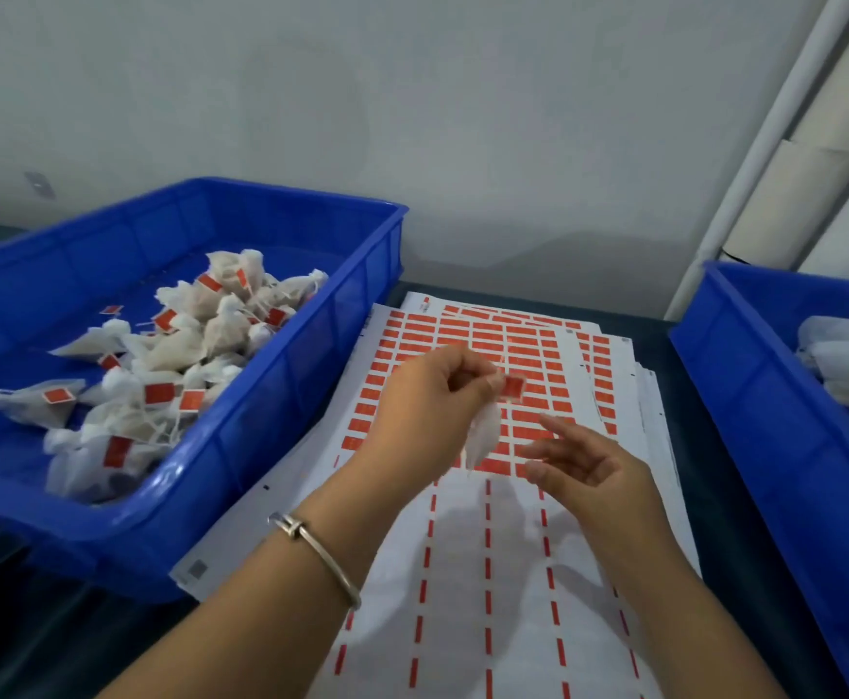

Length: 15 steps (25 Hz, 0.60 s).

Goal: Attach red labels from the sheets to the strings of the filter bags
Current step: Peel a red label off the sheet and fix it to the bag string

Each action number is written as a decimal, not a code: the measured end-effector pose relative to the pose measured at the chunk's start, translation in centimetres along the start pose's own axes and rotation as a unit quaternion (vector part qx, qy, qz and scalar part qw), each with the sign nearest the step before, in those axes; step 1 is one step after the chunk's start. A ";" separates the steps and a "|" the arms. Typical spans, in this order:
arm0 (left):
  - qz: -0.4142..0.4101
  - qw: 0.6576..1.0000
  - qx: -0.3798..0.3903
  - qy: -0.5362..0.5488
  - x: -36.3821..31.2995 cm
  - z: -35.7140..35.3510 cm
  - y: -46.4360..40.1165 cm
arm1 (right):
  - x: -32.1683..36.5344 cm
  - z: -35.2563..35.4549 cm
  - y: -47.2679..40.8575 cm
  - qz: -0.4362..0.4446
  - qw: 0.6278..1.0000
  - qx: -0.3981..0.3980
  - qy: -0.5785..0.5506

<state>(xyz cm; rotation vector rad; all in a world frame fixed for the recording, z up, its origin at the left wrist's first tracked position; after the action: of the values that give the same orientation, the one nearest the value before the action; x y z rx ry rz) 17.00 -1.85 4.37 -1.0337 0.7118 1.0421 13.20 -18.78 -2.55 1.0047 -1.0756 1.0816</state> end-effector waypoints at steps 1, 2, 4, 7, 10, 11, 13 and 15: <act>-0.005 0.999 -0.031 0.011 -0.9 1.7 -0.5 | -0.4 -0.3 -0.2 -0.009 1.000 0.002 0.010; -0.017 0.998 -0.063 0.023 -1.8 3.5 -0.9 | -0.8 -0.5 -0.3 -0.018 1.000 0.005 0.024; -0.052 0.991 -0.117 0.028 -3.8 7.5 -1.7 | -1.5 -1.1 -0.6 -0.027 0.998 0.016 0.050; -0.091 0.980 -0.176 -0.018 -6.0 13.7 -2.5 | -2.3 -1.5 -0.7 -0.030 0.996 0.028 0.082; -0.111 0.961 -0.240 -0.084 -6.8 20.5 -2.1 | -2.4 -1.7 -0.7 -0.037 0.994 0.032 0.093; -0.105 0.956 -0.251 -0.107 -6.6 22.5 -1.8 | -2.4 -1.8 -0.7 -0.041 0.994 0.032 0.096; -0.073 0.949 -0.244 -0.185 -5.2 25.3 -1.2 | -2.5 -2.1 -0.6 -0.047 0.992 0.035 0.109; -0.028 0.930 -0.208 -0.303 -3.2 26.4 -0.7 | -2.7 -2.4 -0.5 -0.057 0.990 0.039 0.122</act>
<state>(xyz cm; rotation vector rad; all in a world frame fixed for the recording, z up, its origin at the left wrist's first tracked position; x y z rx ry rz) 16.65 21.45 17.18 -0.9976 -0.0498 1.4063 13.72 -17.02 -5.63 0.9561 -0.7745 1.1284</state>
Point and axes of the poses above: each hand's wrist, its own y-axis away from the middle knuckle, its own z-axis out of the back of the hand, x = y × z, the point moved 10 cm from there along -y, towards the middle knuckle, and after that the axes turned 13 degrees about -z, right-handed, at the moved point
